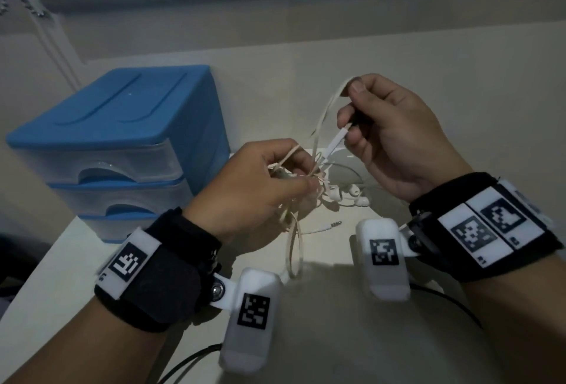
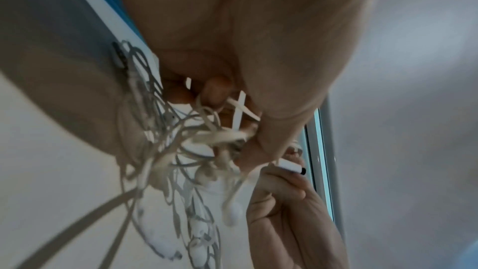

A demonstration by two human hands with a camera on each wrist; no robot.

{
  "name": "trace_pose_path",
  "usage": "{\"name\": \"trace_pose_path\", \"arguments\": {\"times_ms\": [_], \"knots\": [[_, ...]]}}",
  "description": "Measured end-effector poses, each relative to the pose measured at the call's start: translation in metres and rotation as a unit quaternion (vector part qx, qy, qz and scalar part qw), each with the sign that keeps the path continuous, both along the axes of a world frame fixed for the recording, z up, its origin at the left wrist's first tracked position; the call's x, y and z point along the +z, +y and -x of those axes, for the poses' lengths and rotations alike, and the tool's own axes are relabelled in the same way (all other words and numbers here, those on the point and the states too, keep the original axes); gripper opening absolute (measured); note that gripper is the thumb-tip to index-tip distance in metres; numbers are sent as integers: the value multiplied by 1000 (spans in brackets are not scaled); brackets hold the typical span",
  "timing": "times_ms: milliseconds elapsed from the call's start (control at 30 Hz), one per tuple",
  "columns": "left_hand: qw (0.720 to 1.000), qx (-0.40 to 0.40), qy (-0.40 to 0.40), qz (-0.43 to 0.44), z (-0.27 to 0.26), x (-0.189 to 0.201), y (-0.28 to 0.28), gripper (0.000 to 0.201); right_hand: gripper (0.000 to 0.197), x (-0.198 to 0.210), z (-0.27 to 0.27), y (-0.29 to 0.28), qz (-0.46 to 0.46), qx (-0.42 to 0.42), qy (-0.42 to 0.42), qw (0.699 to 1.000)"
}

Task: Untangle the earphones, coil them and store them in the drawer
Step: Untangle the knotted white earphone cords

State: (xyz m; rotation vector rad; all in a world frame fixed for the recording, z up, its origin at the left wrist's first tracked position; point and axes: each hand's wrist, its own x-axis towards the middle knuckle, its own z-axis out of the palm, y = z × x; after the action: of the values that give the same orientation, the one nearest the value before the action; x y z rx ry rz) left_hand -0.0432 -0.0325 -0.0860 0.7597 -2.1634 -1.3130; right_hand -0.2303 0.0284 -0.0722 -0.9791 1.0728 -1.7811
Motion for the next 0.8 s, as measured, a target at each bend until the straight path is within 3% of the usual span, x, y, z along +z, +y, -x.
{"name": "trace_pose_path", "arguments": {"times_ms": [333,667,800], "knots": [[998,-31,34,-46,0,0,-3,14,29,-11,8,-1,-49,-68,27,996],[990,58,102,-74,2,2,-6,7,36,-11,6,1,-113,-13,41,993],[988,72,120,-71,2,3,-7,5,33,-11,5,2,-131,18,85,987]]}}
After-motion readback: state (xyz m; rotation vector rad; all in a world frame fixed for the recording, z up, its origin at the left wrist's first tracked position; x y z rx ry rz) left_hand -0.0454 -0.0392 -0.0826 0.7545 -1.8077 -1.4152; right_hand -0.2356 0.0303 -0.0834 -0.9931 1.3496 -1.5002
